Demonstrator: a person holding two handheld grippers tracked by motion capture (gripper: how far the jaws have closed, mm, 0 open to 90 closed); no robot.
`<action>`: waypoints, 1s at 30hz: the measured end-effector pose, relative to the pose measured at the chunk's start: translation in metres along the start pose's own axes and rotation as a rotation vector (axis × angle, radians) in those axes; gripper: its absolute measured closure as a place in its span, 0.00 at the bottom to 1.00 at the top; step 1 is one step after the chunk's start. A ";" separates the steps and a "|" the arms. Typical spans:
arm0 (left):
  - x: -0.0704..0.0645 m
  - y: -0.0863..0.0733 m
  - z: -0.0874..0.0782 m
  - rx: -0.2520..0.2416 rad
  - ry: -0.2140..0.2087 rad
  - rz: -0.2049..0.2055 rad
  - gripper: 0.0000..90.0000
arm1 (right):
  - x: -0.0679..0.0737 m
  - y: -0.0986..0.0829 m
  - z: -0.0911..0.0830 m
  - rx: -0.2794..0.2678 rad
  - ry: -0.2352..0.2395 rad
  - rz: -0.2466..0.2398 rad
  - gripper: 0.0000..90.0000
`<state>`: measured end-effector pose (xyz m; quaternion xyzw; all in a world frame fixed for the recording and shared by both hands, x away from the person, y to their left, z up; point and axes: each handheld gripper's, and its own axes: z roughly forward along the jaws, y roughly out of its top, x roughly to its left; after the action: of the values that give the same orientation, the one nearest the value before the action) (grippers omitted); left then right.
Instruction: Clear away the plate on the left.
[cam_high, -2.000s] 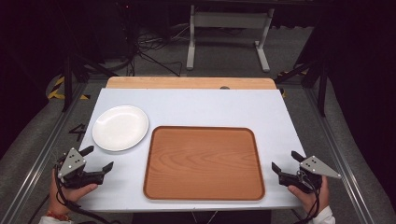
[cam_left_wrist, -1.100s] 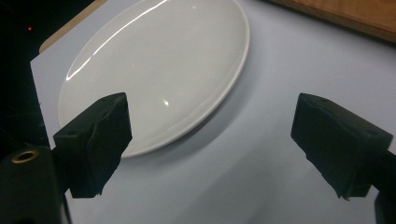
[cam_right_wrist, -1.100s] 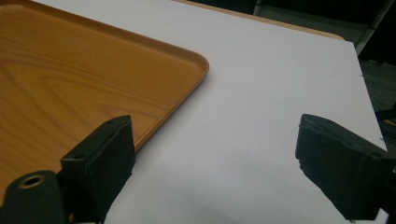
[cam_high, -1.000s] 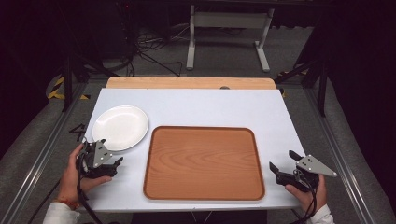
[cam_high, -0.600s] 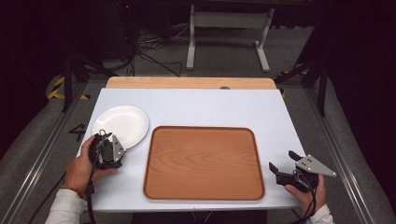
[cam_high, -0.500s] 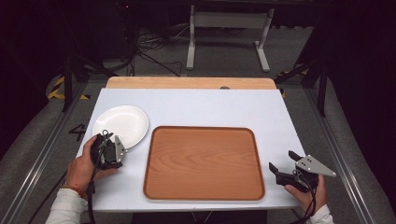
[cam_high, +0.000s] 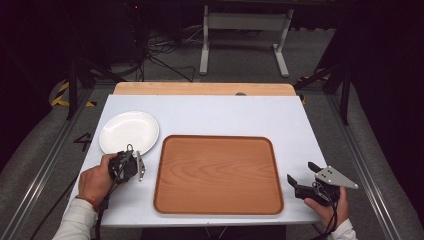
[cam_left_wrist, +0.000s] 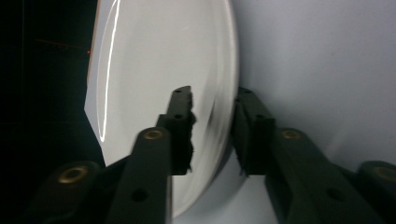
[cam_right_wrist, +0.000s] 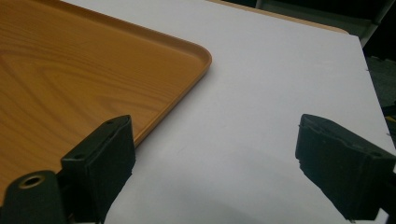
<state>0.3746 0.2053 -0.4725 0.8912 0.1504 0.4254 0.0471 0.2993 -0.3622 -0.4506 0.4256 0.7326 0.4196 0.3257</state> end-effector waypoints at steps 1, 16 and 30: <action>-0.001 0.001 0.001 0.003 0.008 0.009 0.90 | 0.000 0.000 0.000 0.001 0.001 -0.001 0.14; 0.009 0.005 -0.011 -0.020 0.124 -0.013 0.97 | -0.001 0.000 -0.001 0.000 -0.005 -0.003 0.14; 0.011 0.013 -0.032 -0.094 0.142 -0.025 0.97 | -0.001 0.000 -0.001 0.000 -0.005 -0.003 0.14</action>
<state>0.3601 0.1948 -0.4411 0.8535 0.1445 0.4937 0.0834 0.2990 -0.3636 -0.4501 0.4256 0.7324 0.4179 0.3284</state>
